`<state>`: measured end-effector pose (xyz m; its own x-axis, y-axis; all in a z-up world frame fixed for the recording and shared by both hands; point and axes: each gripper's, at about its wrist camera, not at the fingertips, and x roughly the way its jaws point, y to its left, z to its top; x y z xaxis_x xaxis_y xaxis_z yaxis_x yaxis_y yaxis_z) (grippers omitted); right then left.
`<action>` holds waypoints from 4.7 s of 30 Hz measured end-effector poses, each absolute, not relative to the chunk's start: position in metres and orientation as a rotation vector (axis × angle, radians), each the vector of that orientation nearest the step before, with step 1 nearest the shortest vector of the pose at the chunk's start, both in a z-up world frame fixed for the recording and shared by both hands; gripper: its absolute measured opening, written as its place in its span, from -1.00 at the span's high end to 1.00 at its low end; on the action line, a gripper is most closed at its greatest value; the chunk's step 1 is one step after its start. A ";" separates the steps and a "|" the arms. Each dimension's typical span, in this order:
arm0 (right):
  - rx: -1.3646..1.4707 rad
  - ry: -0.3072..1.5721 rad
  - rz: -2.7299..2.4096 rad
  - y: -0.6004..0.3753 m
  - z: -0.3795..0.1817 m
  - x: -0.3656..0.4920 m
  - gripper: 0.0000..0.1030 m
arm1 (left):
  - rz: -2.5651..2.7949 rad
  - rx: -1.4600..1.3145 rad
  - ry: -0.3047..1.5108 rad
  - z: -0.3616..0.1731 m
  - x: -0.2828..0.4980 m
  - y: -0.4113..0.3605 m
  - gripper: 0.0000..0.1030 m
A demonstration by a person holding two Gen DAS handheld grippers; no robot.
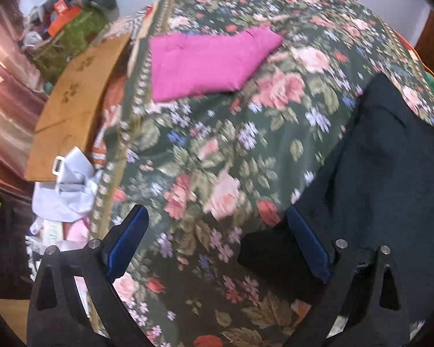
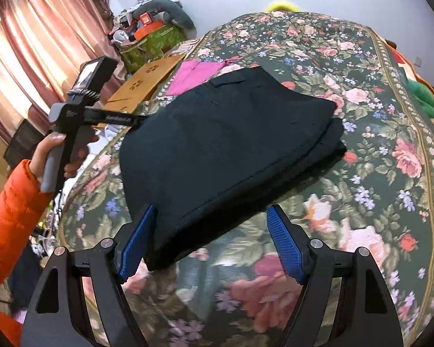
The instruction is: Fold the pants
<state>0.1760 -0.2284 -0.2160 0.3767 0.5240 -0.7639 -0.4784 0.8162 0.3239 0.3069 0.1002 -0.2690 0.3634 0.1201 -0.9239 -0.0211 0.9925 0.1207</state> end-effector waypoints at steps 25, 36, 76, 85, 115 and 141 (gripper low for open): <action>0.032 0.892 0.497 -0.268 -0.196 0.195 0.13 | -0.073 0.033 1.037 -0.216 0.228 0.041 -0.18; 0.046 0.955 0.498 -0.290 -0.215 0.191 0.42 | -0.021 0.007 1.017 -0.228 0.200 0.054 -0.15; 0.037 1.064 0.570 -0.257 -0.243 0.365 0.22 | -0.243 0.110 1.146 -0.247 0.396 -0.002 -0.48; -0.017 1.053 0.605 -0.250 -0.258 0.372 0.68 | -0.237 0.188 1.150 -0.270 0.404 -0.017 -0.47; 0.043 0.974 0.580 -0.276 -0.197 0.289 -0.42 | -0.239 0.010 1.095 -0.201 0.331 0.010 -0.84; 0.323 1.252 0.728 -0.262 -0.275 0.332 0.17 | -0.417 -0.173 1.363 -0.277 0.389 -0.004 -0.39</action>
<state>0.3318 -0.2619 -0.2750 0.1301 0.6568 -0.7428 -0.3214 0.7366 0.5951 0.3887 -0.0041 -0.2770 0.1472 -0.3863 -0.9106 0.1887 0.9147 -0.3575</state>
